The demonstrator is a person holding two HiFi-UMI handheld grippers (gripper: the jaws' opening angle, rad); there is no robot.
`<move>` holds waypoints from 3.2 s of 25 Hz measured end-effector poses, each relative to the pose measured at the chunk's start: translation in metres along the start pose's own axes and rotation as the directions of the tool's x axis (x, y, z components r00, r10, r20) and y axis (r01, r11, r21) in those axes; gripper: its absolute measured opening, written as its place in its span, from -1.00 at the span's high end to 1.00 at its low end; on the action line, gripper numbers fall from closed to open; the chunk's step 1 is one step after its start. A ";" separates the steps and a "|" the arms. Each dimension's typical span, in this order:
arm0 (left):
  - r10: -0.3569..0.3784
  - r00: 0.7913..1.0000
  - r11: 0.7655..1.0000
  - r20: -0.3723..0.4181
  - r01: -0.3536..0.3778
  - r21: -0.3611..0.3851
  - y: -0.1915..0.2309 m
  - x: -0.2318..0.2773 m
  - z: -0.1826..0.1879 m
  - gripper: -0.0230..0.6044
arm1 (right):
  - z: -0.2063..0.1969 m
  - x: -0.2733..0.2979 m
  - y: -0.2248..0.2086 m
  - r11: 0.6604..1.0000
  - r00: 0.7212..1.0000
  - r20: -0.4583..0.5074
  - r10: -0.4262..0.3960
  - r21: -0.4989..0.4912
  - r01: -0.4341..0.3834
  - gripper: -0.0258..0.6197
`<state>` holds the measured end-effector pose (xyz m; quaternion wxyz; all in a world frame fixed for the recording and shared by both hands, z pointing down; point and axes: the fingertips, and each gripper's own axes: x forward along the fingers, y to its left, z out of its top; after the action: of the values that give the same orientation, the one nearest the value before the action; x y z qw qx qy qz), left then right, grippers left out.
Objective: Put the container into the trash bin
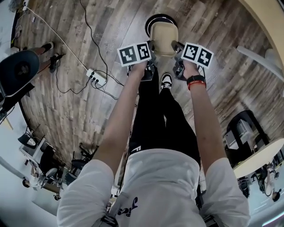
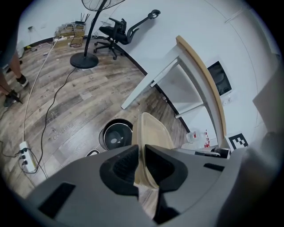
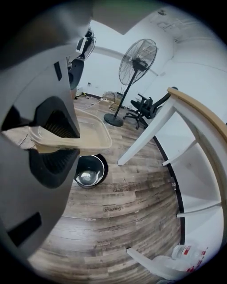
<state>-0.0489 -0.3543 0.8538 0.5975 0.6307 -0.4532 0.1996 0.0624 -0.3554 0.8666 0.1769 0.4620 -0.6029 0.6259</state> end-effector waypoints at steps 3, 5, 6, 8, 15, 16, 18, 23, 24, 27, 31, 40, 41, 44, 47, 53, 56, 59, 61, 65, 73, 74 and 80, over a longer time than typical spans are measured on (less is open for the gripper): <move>0.011 1.000 1.000 -0.014 -0.011 0.001 0.015 0.025 -0.010 0.74 | -0.008 0.022 -0.022 1.000 1.000 -0.016 -0.001 0.030 0.002 0.63; 0.022 0.999 1.000 -0.025 -0.022 -0.003 0.025 0.039 -0.021 0.74 | -0.017 0.035 -0.037 0.999 1.000 -0.027 -0.002 0.043 0.003 0.63; 0.025 0.999 1.000 -0.031 -0.026 -0.006 0.030 0.046 -0.024 0.74 | -0.019 0.040 -0.043 0.999 1.000 -0.031 -0.003 0.045 0.004 0.63; 0.027 0.999 1.000 -0.040 -0.027 -0.010 0.037 0.060 -0.026 0.74 | -0.018 0.051 -0.052 0.999 0.999 -0.036 -0.004 0.042 0.006 0.63; 0.049 0.997 0.999 -0.061 -0.049 -0.001 0.065 0.098 -0.026 0.74 | -0.019 0.092 -0.074 1.000 0.999 -0.052 -0.010 0.020 0.011 0.64; 0.051 0.997 0.999 -0.065 -0.051 -0.002 0.068 0.103 -0.027 0.74 | -0.019 0.096 -0.077 1.000 0.998 -0.059 -0.014 0.017 0.015 0.63; 0.049 0.996 0.999 -0.072 -0.051 -0.016 0.076 0.113 -0.029 0.74 | -0.018 0.106 -0.083 1.000 0.997 -0.072 -0.022 0.004 0.023 0.63; 0.054 0.995 0.998 -0.083 -0.056 -0.032 0.098 0.142 -0.022 0.74 | -0.011 0.141 -0.095 0.999 0.995 -0.098 -0.033 -0.008 0.033 0.63; 0.060 0.994 0.998 -0.090 -0.063 -0.030 0.103 0.148 -0.021 0.74 | -0.011 0.148 -0.098 0.999 0.994 -0.101 -0.037 -0.008 0.036 0.63; 0.047 0.992 0.997 -0.119 -0.054 -0.055 0.114 0.165 -0.022 0.74 | -0.010 0.161 -0.107 0.999 0.994 -0.098 -0.050 -0.004 0.049 0.63; 0.018 0.989 0.997 -0.146 -0.028 -0.072 0.126 0.175 -0.024 0.74 | -0.015 0.174 -0.111 0.999 0.995 -0.092 -0.039 0.014 0.040 0.61; 0.008 0.985 0.998 -0.174 -0.020 -0.065 0.144 0.202 -0.014 0.74 | -0.010 0.204 -0.124 0.997 0.996 -0.077 -0.035 0.072 0.040 0.60; 0.007 0.984 0.998 -0.178 -0.020 -0.068 0.147 0.206 -0.014 0.74 | -0.010 0.208 -0.125 0.996 0.997 -0.076 -0.035 0.079 0.041 0.61; 0.007 0.981 0.997 -0.194 -0.022 -0.076 0.156 0.217 -0.014 0.74 | -0.012 0.220 -0.132 0.994 0.996 -0.080 -0.040 0.097 0.048 0.61; 0.003 0.977 0.996 -0.212 -0.022 -0.086 0.166 0.229 -0.016 0.74 | -0.014 0.232 -0.139 0.992 0.994 -0.092 -0.050 0.114 0.060 0.61; -0.022 0.979 0.994 -0.203 0.000 -0.105 0.174 0.252 -0.010 0.74 | -0.005 0.251 -0.150 0.991 0.995 -0.085 -0.046 0.122 0.056 0.60; -0.037 0.979 0.996 -0.200 0.021 -0.082 0.169 0.259 -0.008 0.69 | 0.001 0.254 -0.155 0.990 0.997 -0.064 -0.038 0.131 0.046 0.50; -0.045 0.980 0.997 -0.193 0.034 -0.063 0.167 0.260 -0.003 0.40 | 0.008 0.254 -0.153 0.990 0.999 -0.030 -0.039 0.136 0.043 0.25; -0.041 0.980 0.998 -0.193 0.031 -0.057 0.167 0.258 -0.001 0.30 | 0.009 0.252 -0.151 0.991 0.999 -0.021 -0.050 0.126 0.053 0.14; -0.033 0.981 0.999 -0.192 0.025 -0.045 0.164 0.249 0.001 0.28 | 0.011 0.244 -0.149 0.992 0.998 -0.018 -0.055 0.112 0.057 0.09; -0.024 0.987 1.000 -0.157 0.025 0.005 0.138 0.216 0.009 0.25 | 0.007 0.209 -0.125 0.998 0.998 -0.041 -0.044 0.031 0.046 0.09; -0.019 0.988 1.000 -0.151 0.022 0.022 0.133 0.210 0.010 0.25 | 0.006 0.202 -0.122 0.999 0.998 -0.044 -0.045 0.022 0.046 0.09; -0.007 0.991 0.999 -0.136 0.012 0.037 0.102 0.162 0.000 0.24 | -0.010 0.147 -0.107 0.998 0.996 -0.062 -0.065 -0.016 0.065 0.09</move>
<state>-0.0497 -0.3955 1.0406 0.6159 0.6291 -0.4044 0.2478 0.0671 -0.3729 1.0474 0.2190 0.4604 -0.5859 0.6298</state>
